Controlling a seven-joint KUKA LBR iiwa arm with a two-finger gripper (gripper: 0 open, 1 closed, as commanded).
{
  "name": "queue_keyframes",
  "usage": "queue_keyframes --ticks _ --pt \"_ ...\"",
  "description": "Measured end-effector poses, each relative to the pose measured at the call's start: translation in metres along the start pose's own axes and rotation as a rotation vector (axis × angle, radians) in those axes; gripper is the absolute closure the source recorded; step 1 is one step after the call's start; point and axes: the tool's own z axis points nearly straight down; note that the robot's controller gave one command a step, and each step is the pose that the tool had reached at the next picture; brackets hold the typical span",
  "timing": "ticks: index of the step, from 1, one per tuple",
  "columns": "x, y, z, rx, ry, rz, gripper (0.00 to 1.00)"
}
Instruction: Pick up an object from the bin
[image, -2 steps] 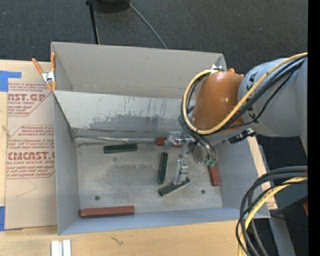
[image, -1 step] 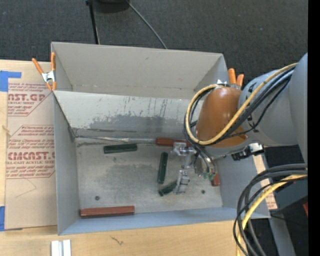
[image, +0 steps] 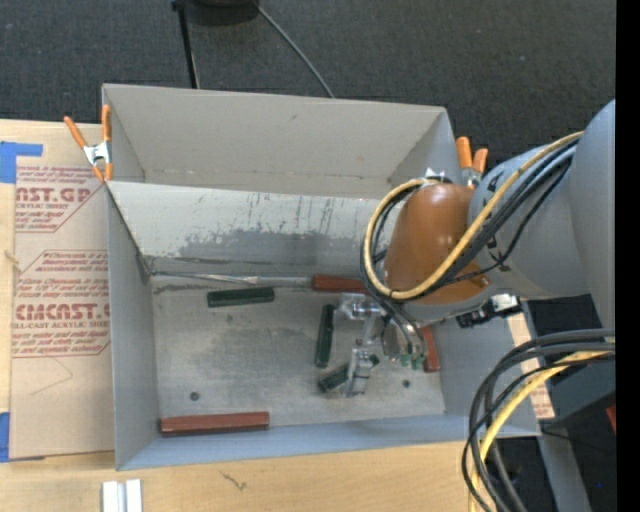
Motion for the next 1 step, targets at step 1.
queue_keyframes --ticks 1 --pt "0.0439 0.0024 0.0263 0.001 -0.003 -0.077 1.00"
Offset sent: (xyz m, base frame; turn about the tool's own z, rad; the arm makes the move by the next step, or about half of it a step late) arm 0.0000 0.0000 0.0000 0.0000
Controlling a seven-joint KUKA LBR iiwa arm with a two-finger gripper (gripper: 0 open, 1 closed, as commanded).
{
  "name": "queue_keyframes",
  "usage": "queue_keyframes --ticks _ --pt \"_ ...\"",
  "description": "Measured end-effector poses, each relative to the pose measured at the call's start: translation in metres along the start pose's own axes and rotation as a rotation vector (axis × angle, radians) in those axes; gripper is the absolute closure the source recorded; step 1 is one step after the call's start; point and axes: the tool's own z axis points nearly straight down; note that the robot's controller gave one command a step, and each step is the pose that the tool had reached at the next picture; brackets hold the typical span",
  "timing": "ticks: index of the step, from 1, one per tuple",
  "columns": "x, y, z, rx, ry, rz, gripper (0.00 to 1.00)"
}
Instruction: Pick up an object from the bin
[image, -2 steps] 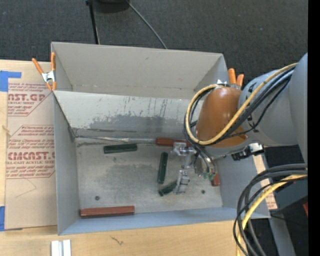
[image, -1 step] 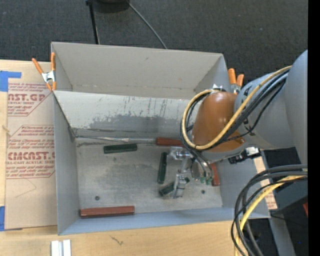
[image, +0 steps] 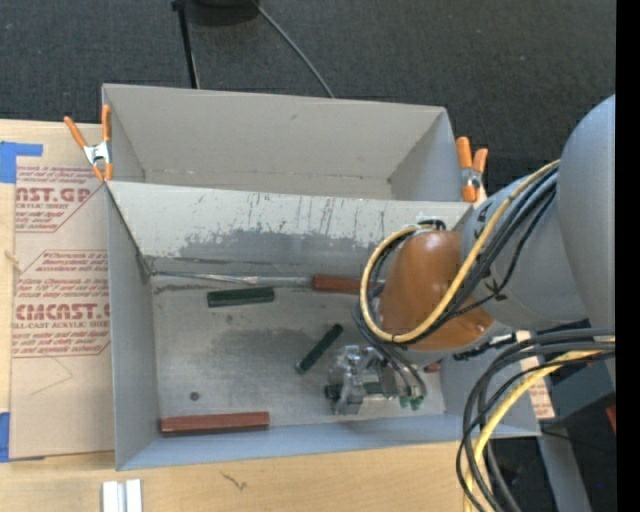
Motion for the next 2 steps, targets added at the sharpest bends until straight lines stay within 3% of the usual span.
queue_keyframes --ticks 1,2 --pt "0.000 0.000 0.000 0.000 0.000 0.000 1.00" --pt "-0.020 -0.034 -0.178 0.001 -0.006 0.008 1.00"
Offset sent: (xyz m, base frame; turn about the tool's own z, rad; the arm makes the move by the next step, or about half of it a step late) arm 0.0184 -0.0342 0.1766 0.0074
